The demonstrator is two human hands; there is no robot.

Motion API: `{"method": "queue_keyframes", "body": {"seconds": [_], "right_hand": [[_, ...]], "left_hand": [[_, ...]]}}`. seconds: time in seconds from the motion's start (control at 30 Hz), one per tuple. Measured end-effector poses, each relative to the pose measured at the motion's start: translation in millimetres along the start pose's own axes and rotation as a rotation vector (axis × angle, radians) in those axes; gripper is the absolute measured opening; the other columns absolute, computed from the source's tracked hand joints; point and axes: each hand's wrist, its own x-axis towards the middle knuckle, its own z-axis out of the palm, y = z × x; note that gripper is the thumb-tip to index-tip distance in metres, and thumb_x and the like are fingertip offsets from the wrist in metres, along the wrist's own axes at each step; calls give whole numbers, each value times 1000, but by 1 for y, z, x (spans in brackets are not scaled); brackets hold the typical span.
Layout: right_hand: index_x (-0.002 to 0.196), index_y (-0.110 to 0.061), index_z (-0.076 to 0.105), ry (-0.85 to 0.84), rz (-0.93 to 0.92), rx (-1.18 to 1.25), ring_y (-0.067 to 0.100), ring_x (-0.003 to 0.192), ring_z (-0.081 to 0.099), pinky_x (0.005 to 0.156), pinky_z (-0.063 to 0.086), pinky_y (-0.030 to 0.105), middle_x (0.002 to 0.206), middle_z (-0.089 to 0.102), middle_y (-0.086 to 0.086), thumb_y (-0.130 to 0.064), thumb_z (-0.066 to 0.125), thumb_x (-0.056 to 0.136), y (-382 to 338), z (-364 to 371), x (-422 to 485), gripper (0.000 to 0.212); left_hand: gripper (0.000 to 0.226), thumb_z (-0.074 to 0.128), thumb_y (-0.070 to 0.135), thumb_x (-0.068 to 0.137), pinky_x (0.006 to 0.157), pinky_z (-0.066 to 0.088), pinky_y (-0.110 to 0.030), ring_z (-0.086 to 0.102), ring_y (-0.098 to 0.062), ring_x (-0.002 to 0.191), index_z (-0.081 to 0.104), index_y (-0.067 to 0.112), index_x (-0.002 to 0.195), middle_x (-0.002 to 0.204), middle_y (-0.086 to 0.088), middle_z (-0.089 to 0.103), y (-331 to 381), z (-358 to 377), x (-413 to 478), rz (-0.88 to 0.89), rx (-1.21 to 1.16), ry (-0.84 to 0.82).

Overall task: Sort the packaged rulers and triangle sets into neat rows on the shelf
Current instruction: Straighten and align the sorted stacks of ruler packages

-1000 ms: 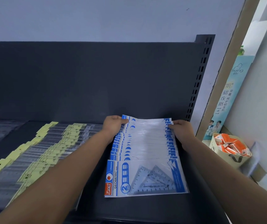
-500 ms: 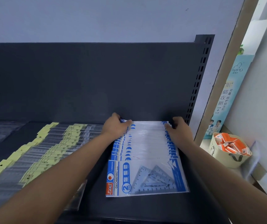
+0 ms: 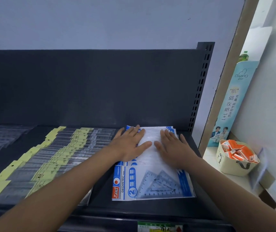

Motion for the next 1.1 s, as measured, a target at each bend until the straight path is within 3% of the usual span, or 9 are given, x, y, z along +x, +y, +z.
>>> {"method": "queue_keyframes", "body": {"seconds": [0.2,0.4,0.5,0.63,0.83,0.97,1.1], "right_hand": [[151,-15,-5,-27,-27,42,18,147,-6,120,-4,38,160,-7,4,-43,9,101,-15,13,-21,59],[151,-17,-6,-41,-15,93,17,147,-8,118,-5,38,160,-7,3,-49,8,99,-18,14,-32,63],[150,-25,-11,-61,-82,150,12,145,-13,119,-7,37,159,-12,-2,-70,9,87,-11,4,-42,80],[144,-44,-21,-165,-255,38,7,140,-28,117,-13,38,153,-27,-9,-97,21,56,-3,1,-63,111],[141,-47,-25,-159,-264,11,7,139,-29,118,-12,39,152,-32,-9,-99,22,53,-3,9,-64,112],[143,-44,-22,-148,-220,9,8,141,-25,118,-10,40,154,-28,-8,-99,19,51,-3,7,-54,115],[143,-42,-23,-171,-207,12,10,141,-25,118,-12,40,154,-30,-6,-99,21,51,-3,3,-50,117]], "left_hand": [[85,10,76,85,121,-1,-35,-5,-10,148,-5,28,154,162,5,-6,8,8,-17,38,-54,-122],[91,4,80,77,121,-5,-35,-7,-5,147,-5,32,153,162,7,-6,7,5,-30,59,-45,-107],[107,21,95,66,120,-9,-38,-14,-3,146,-8,38,152,162,8,-11,-2,-6,-40,92,-135,-136],[124,42,99,46,113,-21,-35,-28,0,139,-20,52,143,153,18,-27,-14,-3,-59,196,-23,-173],[121,65,87,45,118,-8,-39,-20,-7,144,-27,72,122,154,23,-26,-15,-2,-53,143,-113,-353],[127,73,78,52,121,-1,-44,-17,-9,146,-22,62,136,156,20,-24,-12,-16,-37,114,-95,-398],[127,73,75,57,118,-8,-43,-21,-14,146,-23,58,139,156,16,-27,-7,-23,-34,88,-33,-419]]}}
